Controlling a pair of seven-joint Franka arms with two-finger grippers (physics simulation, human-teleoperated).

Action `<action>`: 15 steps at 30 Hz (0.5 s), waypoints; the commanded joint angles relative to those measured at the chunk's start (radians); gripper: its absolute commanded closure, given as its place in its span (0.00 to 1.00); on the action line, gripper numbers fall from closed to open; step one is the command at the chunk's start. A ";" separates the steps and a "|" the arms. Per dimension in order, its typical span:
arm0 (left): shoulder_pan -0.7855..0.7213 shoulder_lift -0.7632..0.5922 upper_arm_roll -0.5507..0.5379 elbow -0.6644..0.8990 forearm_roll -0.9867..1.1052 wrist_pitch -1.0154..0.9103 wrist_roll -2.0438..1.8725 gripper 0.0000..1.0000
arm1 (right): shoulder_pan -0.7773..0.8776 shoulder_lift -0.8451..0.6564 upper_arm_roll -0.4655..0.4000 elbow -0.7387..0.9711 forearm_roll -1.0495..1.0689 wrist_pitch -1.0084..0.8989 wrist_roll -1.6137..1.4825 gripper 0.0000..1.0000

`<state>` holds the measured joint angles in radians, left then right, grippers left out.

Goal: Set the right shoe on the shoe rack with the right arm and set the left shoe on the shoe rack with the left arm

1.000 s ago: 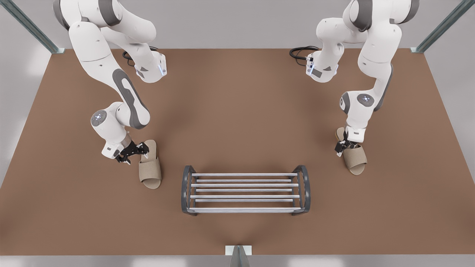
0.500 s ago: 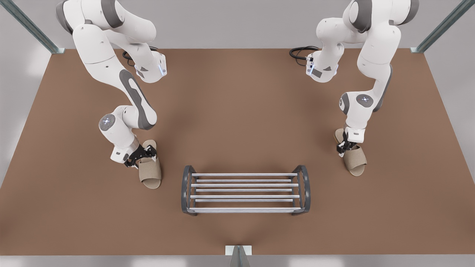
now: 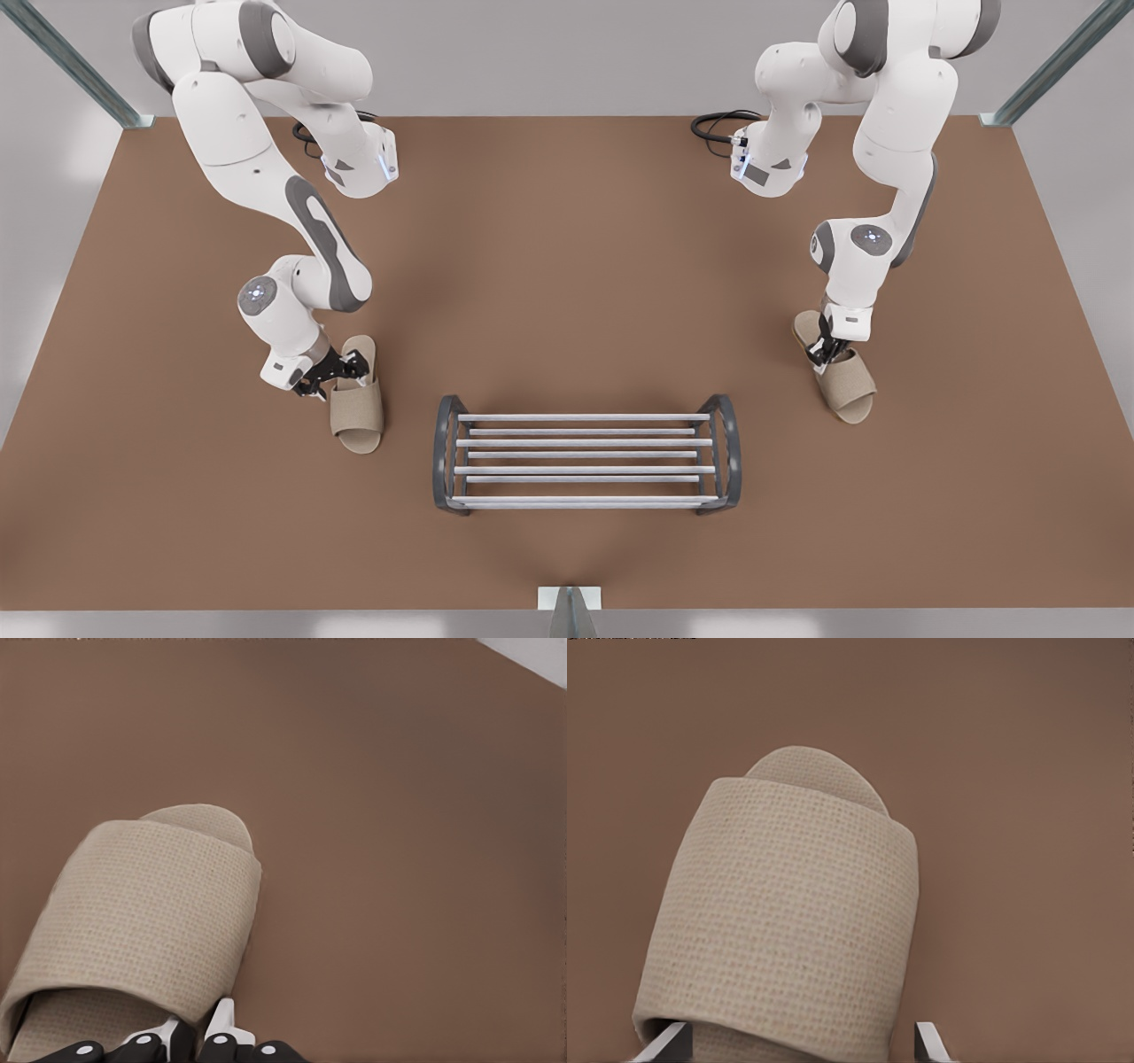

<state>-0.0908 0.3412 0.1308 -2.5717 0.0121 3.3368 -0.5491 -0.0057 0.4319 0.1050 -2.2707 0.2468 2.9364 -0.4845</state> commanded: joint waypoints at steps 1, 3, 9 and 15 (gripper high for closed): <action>-0.003 -0.002 0.000 0.001 0.000 0.000 -0.015 0.71 | 0.001 0.001 0.001 0.000 0.000 0.027 0.081 0.09; -0.004 -0.011 0.001 0.001 0.000 -0.002 -0.014 0.73 | 0.003 0.001 0.001 0.002 0.000 0.027 0.081 0.18; -0.027 -0.090 0.000 0.011 0.002 -0.054 -0.018 0.75 | 0.003 0.002 0.001 0.003 0.000 0.026 0.087 0.40; -0.083 -0.171 0.000 0.159 0.003 -0.365 -0.015 0.75 | 0.007 0.004 0.001 0.005 0.029 0.026 0.087 0.51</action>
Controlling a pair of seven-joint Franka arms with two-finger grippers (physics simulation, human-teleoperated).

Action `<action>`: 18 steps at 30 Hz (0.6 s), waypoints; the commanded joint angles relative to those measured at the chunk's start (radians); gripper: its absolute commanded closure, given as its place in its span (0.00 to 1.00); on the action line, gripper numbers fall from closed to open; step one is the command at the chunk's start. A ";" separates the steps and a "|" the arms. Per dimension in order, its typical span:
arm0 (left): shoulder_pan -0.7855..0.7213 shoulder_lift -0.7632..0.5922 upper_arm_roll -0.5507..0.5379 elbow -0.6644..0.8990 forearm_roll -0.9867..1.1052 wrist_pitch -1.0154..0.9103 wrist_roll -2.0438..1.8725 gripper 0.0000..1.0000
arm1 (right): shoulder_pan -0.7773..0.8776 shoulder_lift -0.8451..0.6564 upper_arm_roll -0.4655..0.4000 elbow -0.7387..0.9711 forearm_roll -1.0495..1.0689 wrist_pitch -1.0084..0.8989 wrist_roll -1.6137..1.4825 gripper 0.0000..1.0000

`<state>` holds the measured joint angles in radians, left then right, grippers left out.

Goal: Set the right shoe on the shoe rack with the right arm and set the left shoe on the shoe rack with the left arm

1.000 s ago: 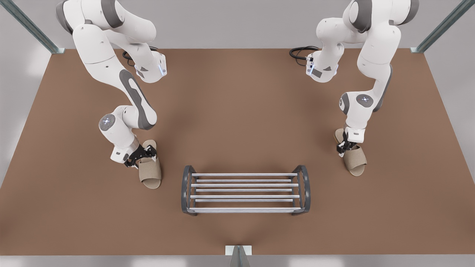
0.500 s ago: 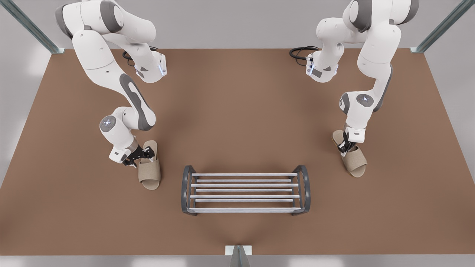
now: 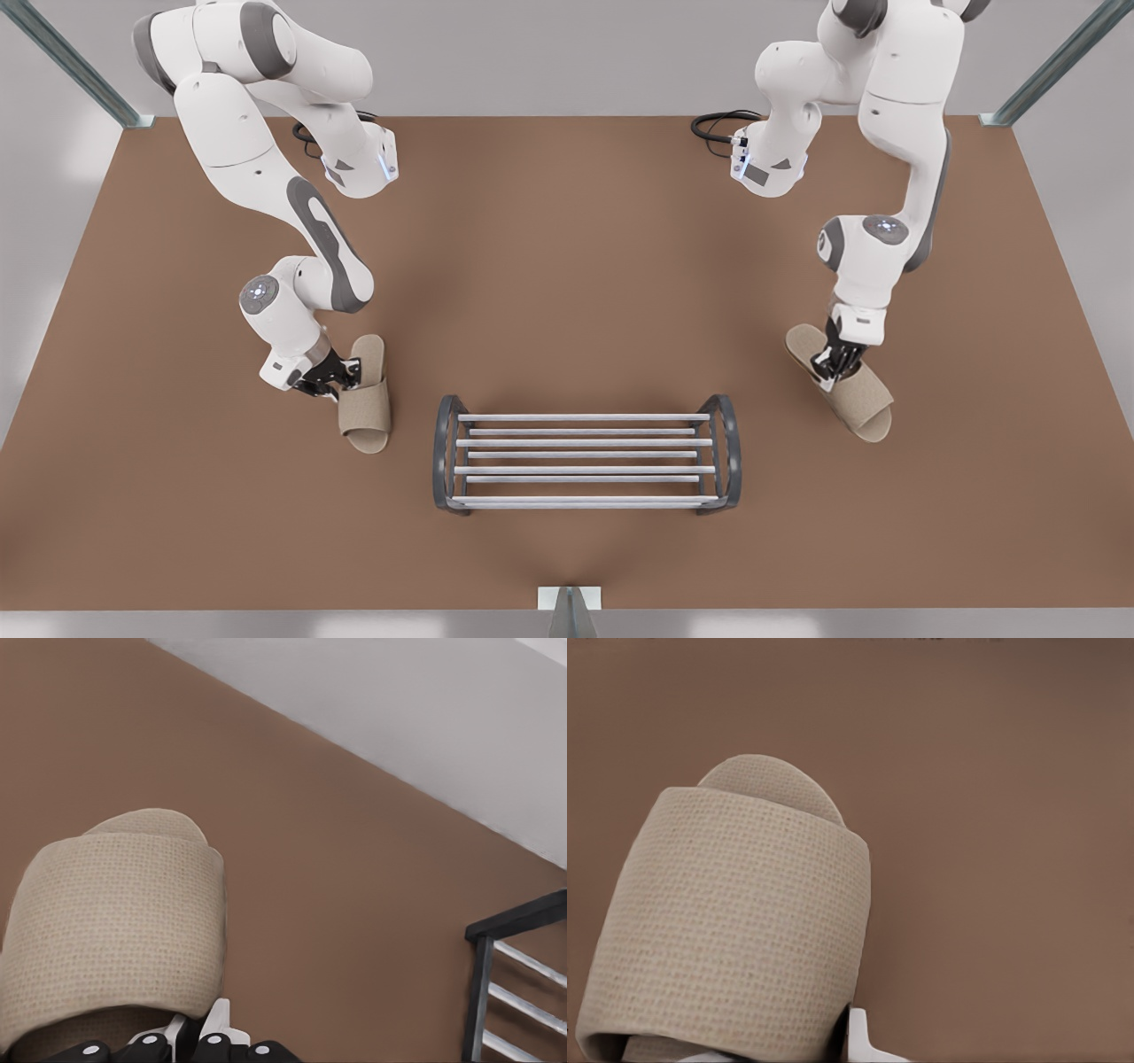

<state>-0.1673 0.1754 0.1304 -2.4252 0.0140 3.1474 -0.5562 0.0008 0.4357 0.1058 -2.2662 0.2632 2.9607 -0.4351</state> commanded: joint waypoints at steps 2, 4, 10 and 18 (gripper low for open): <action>-0.018 -0.040 0.000 0.080 0.009 -0.293 -0.007 0.75 | 0.001 0.000 0.000 0.001 0.013 0.001 0.038 0.52; -0.021 -0.074 0.000 0.152 0.011 -0.428 -0.004 0.75 | 0.001 0.000 0.000 0.001 0.013 0.001 0.038 0.54; -0.190 -0.057 -0.006 0.428 0.012 -0.695 -0.001 0.75 | 0.004 -0.005 0.000 0.001 0.013 0.001 0.038 0.79; -0.305 0.038 -0.006 0.676 0.012 -0.819 0.002 0.75 | -0.007 -0.163 0.002 0.063 0.013 -0.206 0.039 0.79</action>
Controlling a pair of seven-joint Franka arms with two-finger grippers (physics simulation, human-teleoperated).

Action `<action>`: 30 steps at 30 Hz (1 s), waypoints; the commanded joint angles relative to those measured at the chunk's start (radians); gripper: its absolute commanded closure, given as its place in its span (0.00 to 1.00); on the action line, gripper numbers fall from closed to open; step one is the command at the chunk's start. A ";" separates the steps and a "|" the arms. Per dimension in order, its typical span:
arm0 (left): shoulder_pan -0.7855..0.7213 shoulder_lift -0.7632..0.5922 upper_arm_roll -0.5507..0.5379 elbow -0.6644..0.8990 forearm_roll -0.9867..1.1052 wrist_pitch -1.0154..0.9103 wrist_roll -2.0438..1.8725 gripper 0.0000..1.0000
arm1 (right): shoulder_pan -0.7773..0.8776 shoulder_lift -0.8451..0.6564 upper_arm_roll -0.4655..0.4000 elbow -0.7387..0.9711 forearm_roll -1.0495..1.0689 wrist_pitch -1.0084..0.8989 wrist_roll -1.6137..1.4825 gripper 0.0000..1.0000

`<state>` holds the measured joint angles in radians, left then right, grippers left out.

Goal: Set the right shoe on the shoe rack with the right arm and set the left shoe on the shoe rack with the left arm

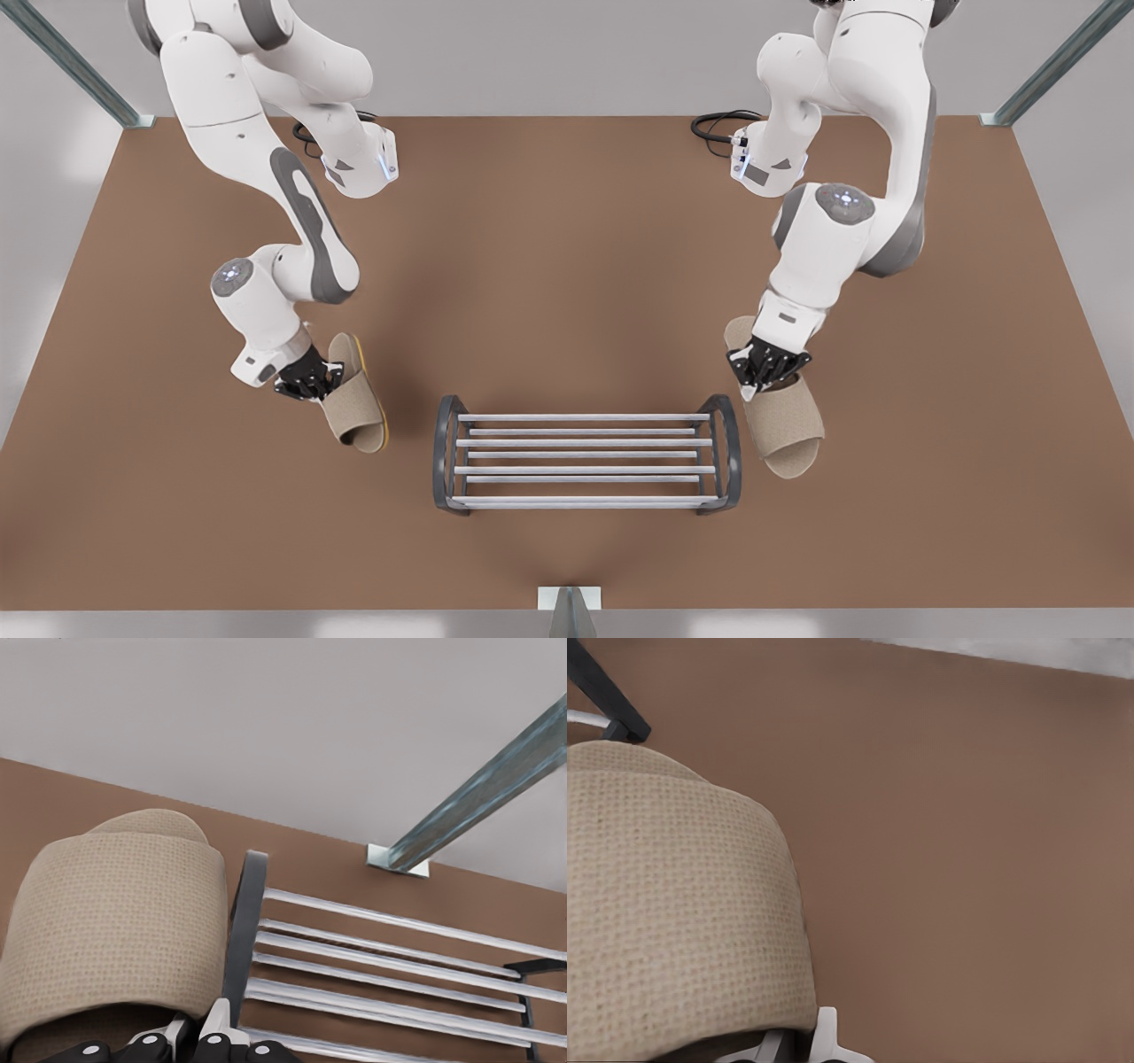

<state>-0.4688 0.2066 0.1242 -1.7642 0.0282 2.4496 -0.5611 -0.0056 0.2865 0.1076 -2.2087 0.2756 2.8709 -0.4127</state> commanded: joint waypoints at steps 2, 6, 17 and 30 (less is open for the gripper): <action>-0.039 0.091 0.000 0.163 -0.004 -0.188 0.003 0.75 | -0.010 -0.053 0.000 0.041 0.001 -0.197 0.022 0.79; -0.086 0.229 -0.001 0.336 -0.019 -0.213 -0.002 0.75 | -0.022 -0.131 0.003 0.079 0.001 -0.329 0.086 0.79; -0.145 0.504 -0.008 0.514 -0.074 -0.008 -0.068 0.74 | -0.027 -0.214 0.006 0.159 -0.006 -0.556 0.158 0.79; -0.073 0.232 0.130 0.534 -0.157 -0.604 0.320 0.00 | 0.064 -0.161 0.027 0.438 -0.022 -0.815 0.459 0.79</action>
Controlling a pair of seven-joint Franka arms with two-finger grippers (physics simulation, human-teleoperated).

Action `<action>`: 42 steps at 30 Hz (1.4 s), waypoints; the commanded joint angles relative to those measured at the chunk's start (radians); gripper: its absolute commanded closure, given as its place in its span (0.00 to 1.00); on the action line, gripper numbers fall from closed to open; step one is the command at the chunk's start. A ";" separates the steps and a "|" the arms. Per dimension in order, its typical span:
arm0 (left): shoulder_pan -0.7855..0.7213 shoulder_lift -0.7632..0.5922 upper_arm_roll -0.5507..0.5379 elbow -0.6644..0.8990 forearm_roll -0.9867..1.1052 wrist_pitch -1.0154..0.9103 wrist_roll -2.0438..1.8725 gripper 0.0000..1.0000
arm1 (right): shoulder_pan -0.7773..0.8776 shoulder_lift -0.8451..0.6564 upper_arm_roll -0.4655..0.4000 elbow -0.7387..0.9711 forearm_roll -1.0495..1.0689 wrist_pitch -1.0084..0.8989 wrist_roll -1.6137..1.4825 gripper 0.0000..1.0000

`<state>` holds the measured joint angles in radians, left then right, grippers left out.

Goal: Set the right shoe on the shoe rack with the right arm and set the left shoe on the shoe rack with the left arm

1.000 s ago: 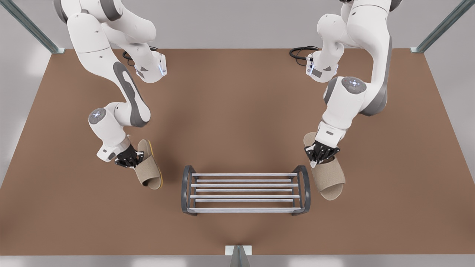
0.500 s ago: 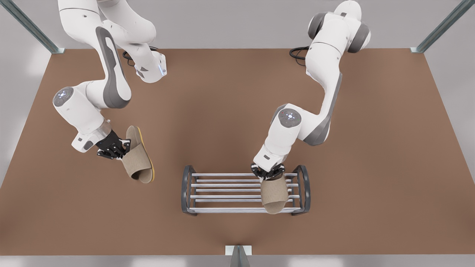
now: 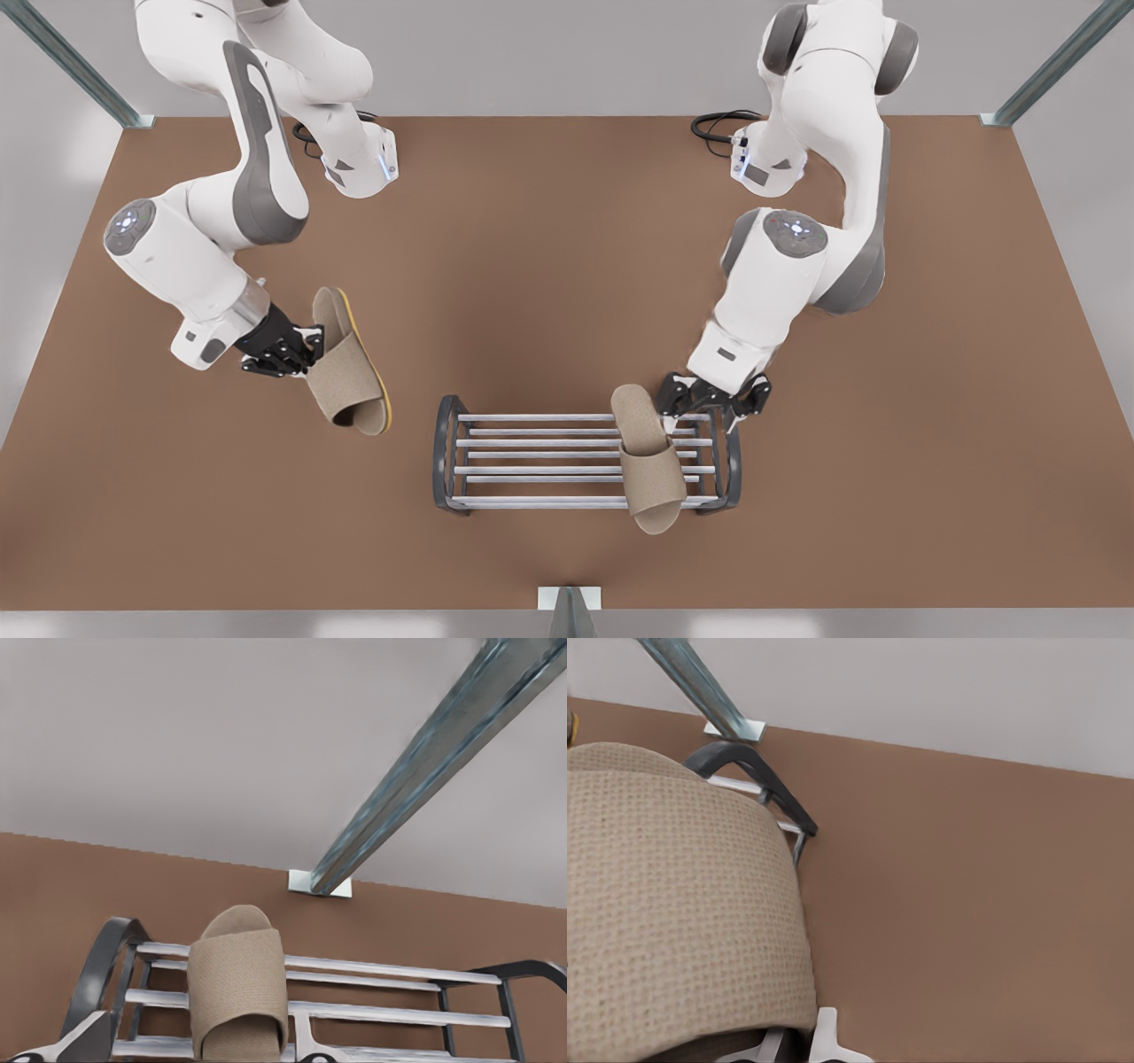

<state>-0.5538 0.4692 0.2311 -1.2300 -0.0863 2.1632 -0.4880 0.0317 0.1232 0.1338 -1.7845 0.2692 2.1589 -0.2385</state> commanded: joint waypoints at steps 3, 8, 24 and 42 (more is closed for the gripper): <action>0.012 -0.078 0.145 0.000 -0.053 -0.525 0.446 0.00 | 0.154 0.069 0.007 0.109 -0.059 -0.097 0.524 0.79; 0.245 -0.130 -0.130 -0.006 0.063 -0.784 0.545 0.00 | 0.263 0.225 0.017 0.321 -0.130 -0.129 0.774 0.79; 0.394 -0.187 -0.311 -0.060 0.157 -0.707 0.536 0.00 | 0.447 0.635 -0.033 0.807 -0.226 -0.143 1.102 0.79; 0.391 -0.201 -0.311 -0.060 0.158 -0.740 0.534 0.00 | 0.468 0.734 -0.063 0.852 -0.277 -0.014 1.128 0.10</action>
<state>-0.1627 0.2689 -0.0796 -1.2905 0.0709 1.4256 -0.0071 0.5013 0.8592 0.0706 -0.9319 -0.0041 2.1269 0.7183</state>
